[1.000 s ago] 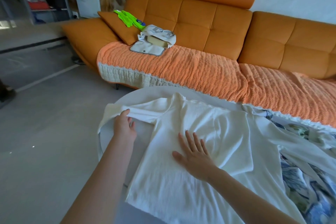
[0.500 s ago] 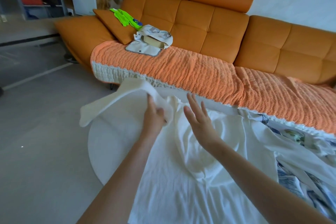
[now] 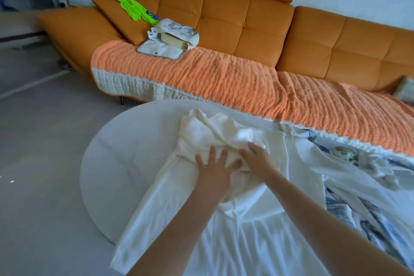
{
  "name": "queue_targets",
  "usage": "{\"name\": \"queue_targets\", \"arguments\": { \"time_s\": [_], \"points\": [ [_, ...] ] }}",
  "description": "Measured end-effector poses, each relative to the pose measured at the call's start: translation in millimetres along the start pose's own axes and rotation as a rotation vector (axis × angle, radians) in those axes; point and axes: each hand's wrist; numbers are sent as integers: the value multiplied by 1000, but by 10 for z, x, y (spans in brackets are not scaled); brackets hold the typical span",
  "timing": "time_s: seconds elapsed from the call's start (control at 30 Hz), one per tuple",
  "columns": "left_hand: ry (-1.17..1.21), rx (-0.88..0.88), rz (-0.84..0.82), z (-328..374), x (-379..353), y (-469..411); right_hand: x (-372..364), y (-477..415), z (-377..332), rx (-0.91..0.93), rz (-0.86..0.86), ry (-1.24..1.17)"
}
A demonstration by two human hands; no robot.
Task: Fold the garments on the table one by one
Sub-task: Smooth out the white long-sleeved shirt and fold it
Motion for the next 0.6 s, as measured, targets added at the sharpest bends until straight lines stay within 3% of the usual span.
{"name": "queue_targets", "arguments": {
  "time_s": [0.1,0.2,0.3,0.5,0.6],
  "points": [
    [-28,-22,-19,9,-70,4,59,-12,61,37,20,49],
    [-52,6,195,41,-7,-4,62,-53,-6,149,118,267],
    [-59,7,39,38,-65,17,-16,-132,-135,242,181,295],
    [-122,-8,26,37,-92,51,-214,-258,-216,446,307,374],
    [-71,-27,68,30,-114,41,-40,-291,-106,336,504,111]
  ]
}}
Point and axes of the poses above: each hand's wrist, its own y-axis away from the middle knuckle, its own x-axis out of the back of the hand, z = x × y, and after that the axes turned 11 degrees about z, right-handed
